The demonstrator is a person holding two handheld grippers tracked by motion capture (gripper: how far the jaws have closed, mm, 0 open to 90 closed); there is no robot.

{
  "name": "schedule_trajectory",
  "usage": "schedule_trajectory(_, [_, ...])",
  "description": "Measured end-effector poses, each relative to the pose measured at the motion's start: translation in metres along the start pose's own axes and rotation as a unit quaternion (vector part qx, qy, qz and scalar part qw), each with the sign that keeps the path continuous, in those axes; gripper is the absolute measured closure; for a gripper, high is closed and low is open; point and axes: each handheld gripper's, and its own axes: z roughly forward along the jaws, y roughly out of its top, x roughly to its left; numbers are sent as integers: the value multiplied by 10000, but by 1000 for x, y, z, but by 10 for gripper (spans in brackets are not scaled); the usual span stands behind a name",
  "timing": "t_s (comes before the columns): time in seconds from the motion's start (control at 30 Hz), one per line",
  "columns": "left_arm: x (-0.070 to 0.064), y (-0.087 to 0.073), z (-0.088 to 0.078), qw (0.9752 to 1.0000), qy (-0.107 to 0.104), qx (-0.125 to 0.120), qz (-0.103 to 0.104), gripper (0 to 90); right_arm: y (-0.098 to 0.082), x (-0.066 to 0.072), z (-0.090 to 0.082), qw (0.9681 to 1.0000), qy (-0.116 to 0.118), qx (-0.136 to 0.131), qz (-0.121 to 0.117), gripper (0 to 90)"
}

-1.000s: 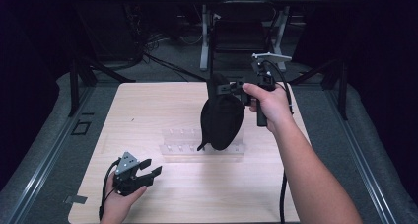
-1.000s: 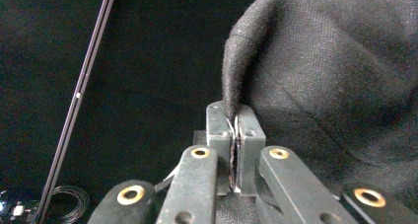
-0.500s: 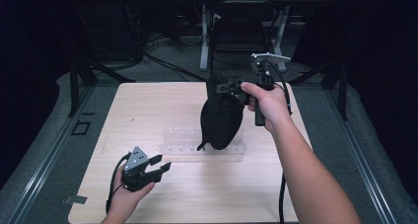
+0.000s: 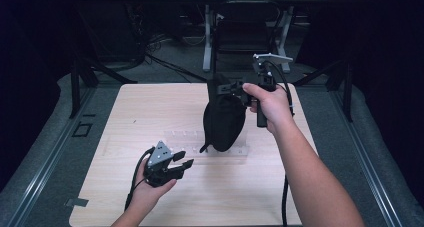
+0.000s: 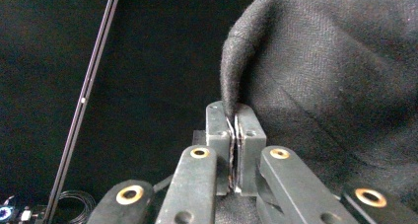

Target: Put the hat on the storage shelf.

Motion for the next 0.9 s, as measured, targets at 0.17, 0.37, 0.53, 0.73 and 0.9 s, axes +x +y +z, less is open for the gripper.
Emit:
schedule_trajectory(0.17, [-11,14,9,9998,11,44,215,608,0,0,1,10000,13,-10,-4,877])
schedule_trajectory(0.37, [-16,23,19,9995,64,117,303,658,0,0,1,10000,10,-20,-2,877])
schedule_trajectory(0.53, [-17,28,25,9995,100,101,295,679,0,-1,0,10000,34,-21,11,876])
schedule_trajectory(0.73, [-15,29,29,9993,181,144,286,776,0,-2,-1,10000,41,-46,35,875])
schedule_trajectory(0.9, [-14,28,29,9995,163,170,231,817,-1,0,0,10000,48,-18,3,871])
